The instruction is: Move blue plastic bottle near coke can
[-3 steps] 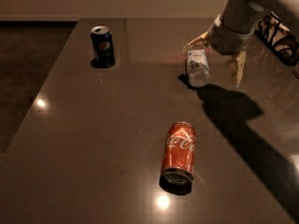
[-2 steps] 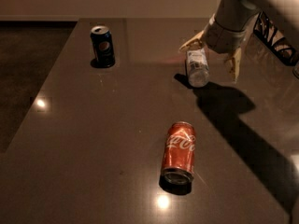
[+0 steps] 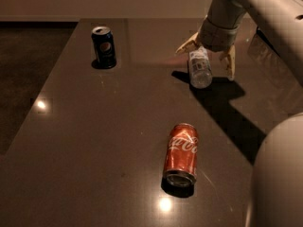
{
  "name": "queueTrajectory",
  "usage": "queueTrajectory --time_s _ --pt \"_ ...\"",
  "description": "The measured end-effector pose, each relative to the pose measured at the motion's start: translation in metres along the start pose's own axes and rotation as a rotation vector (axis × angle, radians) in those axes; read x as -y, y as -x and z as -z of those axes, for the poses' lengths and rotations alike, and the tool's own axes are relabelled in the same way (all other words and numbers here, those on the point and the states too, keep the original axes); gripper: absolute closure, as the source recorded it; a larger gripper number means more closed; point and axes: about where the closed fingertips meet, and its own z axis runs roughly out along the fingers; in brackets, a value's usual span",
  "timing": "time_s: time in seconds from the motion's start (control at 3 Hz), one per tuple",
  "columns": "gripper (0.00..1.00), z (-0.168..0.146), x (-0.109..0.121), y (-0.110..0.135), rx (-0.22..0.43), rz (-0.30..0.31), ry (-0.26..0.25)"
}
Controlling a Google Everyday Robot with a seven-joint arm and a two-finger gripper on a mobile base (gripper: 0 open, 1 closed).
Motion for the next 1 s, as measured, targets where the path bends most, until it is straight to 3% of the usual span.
queueTrajectory --time_s 0.33,0.67,1.0 --pt "0.0 -0.009 0.0081 -0.0073 0.013 0.019 0.008" --pt "0.15 -0.0142 0.0133 -0.012 0.016 0.015 0.006" --pt "0.39 -0.0123 0.0172 -0.0098 0.023 0.004 0.001"
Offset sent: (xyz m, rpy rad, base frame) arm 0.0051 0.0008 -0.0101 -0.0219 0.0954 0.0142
